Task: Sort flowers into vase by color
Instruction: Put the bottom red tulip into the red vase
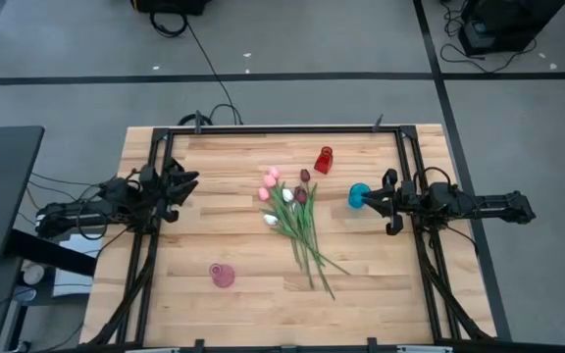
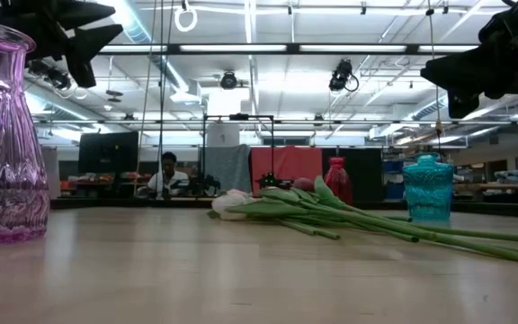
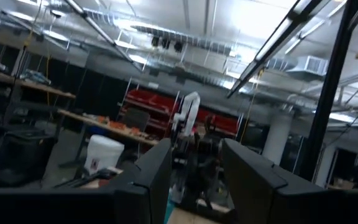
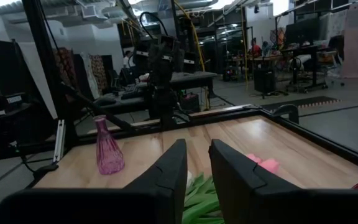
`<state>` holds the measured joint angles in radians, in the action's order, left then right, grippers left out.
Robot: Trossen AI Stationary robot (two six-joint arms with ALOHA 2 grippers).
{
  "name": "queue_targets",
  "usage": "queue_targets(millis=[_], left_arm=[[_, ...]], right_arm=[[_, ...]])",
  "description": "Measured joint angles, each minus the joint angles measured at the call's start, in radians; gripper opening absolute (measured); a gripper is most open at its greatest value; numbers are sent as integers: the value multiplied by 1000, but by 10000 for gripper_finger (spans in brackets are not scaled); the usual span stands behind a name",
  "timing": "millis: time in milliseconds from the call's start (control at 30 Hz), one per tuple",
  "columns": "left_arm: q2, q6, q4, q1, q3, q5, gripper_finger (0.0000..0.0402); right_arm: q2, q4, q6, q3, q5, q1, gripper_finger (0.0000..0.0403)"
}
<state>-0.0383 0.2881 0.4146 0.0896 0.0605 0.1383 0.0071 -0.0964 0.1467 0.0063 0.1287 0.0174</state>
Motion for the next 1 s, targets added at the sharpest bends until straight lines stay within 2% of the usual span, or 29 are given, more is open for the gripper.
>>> queue_targets(millis=[133,367,500,600,700,833,1000], left_arm=[[0,-1,30,0,0,4,147],[-4,-16,43,0,0,86,147],[-82,28,71,0,5,166,147],[-210,51,65,0,50,226,147],[-389,61,67,0,145,243,147],[-650,71,46,-1,303,200,147],[-943,195,-149,-40,537,167,147]], right_arm=[[0,-10,0,0,0,0,84],[0,-114,34,0,0,0,84],[0,-169,7,0,-3,0,84],[0,-170,-1,0,1,0,84],[0,-168,76,0,-6,0,84],[0,-172,116,0,-24,0,84],[1,-123,89,59,-78,0,84]])
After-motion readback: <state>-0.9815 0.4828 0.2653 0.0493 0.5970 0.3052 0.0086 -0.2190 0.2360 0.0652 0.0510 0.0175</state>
